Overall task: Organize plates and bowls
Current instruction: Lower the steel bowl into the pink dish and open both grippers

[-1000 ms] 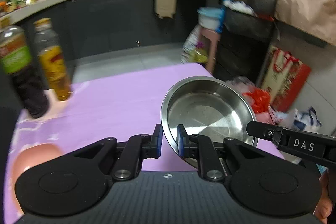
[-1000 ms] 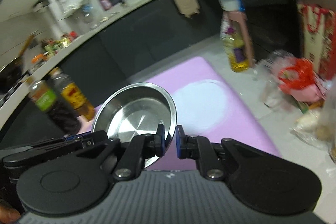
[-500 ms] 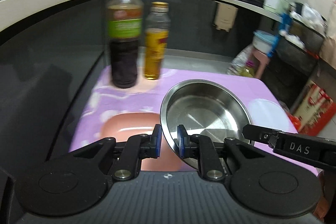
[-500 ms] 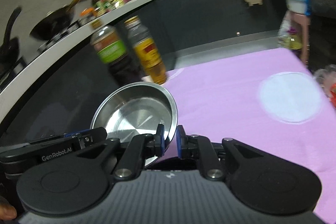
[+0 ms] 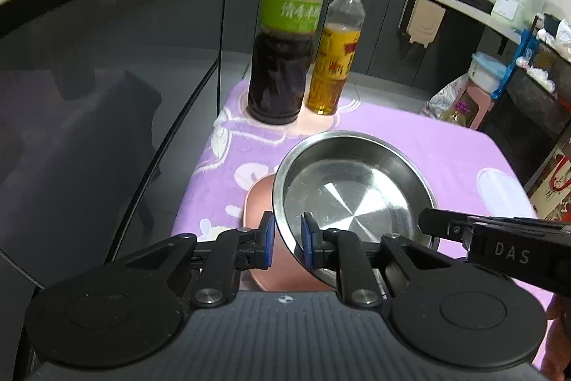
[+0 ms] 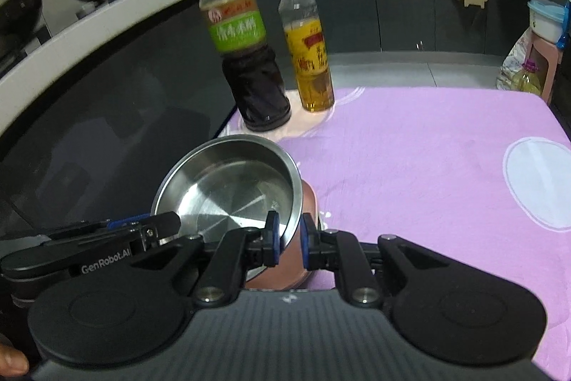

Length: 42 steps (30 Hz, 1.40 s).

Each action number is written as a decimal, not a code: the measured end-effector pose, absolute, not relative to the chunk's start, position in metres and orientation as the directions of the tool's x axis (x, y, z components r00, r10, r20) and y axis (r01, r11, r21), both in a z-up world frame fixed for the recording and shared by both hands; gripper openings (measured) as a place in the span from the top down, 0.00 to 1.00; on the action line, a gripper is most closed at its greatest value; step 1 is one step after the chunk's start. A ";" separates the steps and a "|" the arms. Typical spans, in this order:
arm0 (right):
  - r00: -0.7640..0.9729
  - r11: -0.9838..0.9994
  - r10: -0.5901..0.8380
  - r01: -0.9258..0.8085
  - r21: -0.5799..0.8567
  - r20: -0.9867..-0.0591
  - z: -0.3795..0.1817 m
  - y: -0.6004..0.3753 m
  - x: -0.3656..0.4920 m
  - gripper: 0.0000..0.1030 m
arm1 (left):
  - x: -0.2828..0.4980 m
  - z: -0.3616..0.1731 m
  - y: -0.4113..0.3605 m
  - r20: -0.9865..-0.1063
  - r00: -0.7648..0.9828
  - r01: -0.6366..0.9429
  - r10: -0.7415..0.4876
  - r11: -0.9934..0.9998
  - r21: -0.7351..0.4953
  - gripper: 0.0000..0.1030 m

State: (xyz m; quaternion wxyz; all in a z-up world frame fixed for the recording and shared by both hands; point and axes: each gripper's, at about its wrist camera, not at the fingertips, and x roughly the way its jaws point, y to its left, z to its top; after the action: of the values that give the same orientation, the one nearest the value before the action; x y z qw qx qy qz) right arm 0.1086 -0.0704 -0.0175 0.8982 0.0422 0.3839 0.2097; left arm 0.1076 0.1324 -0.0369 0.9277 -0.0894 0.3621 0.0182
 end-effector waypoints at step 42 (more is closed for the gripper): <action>0.537 0.920 0.360 -0.342 0.193 -0.763 -0.054 -0.049 0.132 0.89 | 0.126 -0.055 0.139 -0.762 0.647 -0.115 -0.022 0.985 -0.126 0.83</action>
State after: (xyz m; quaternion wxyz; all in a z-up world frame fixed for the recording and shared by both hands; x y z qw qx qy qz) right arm 0.1325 -0.0491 -0.0538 0.8765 0.0101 0.4378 0.2001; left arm 0.1256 0.1390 -0.0553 0.9038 -0.0819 0.4193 0.0258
